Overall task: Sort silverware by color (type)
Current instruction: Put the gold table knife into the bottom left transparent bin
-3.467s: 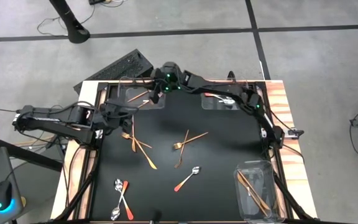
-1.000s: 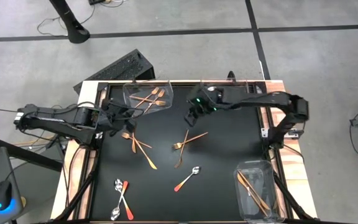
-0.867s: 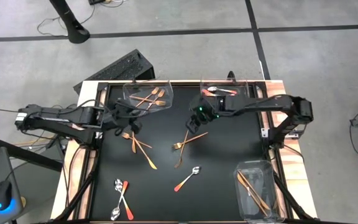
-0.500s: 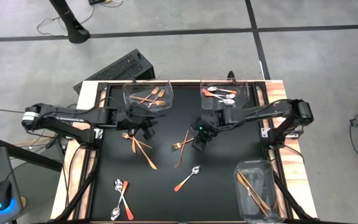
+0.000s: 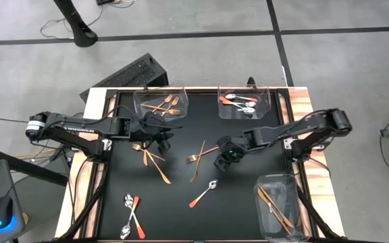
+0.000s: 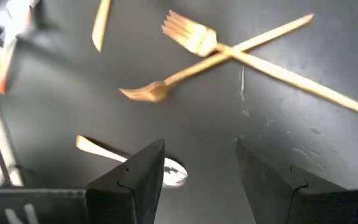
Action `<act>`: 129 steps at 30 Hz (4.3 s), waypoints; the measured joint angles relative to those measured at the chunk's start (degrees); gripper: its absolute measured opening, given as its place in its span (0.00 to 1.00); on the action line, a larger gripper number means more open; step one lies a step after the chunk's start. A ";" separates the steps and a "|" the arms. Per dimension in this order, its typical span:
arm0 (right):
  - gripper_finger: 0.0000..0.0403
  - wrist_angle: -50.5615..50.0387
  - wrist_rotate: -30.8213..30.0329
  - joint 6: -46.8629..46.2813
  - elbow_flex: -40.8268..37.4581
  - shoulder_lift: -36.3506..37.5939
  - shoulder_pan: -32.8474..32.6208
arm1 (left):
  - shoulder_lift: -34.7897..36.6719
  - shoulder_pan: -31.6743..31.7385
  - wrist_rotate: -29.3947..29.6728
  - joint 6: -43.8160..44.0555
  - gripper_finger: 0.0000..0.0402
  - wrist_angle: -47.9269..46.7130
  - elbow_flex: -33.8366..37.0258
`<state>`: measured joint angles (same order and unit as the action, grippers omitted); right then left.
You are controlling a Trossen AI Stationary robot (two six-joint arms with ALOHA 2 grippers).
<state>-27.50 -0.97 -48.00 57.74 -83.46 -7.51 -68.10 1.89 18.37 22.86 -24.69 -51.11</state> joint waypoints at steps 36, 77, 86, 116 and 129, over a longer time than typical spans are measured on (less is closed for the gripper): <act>0.46 17.09 -3.54 8.44 -5.57 16.43 7.90 | 18.97 0.96 -2.48 -13.59 0.29 17.63 0.00; 0.03 23.43 -14.89 1.34 6.11 2.55 -4.02 | 30.40 0.94 -6.82 -14.15 0.29 5.34 3.13; 0.03 7.85 -16.27 -4.75 21.33 -9.02 -9.59 | 32.53 0.21 -20.39 -11.60 0.29 13.29 9.50; 0.03 -14.19 -5.93 -3.99 49.59 -32.08 -6.86 | 46.19 -18.41 -16.45 18.16 0.29 4.79 33.49; 0.03 -16.79 -4.92 -1.15 49.59 -31.82 -9.22 | 41.05 -26.74 -8.57 26.47 0.29 5.36 37.14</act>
<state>-44.29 -5.89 -49.15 107.33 -115.28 -16.73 -27.04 -24.86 9.80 49.33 -19.33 -13.97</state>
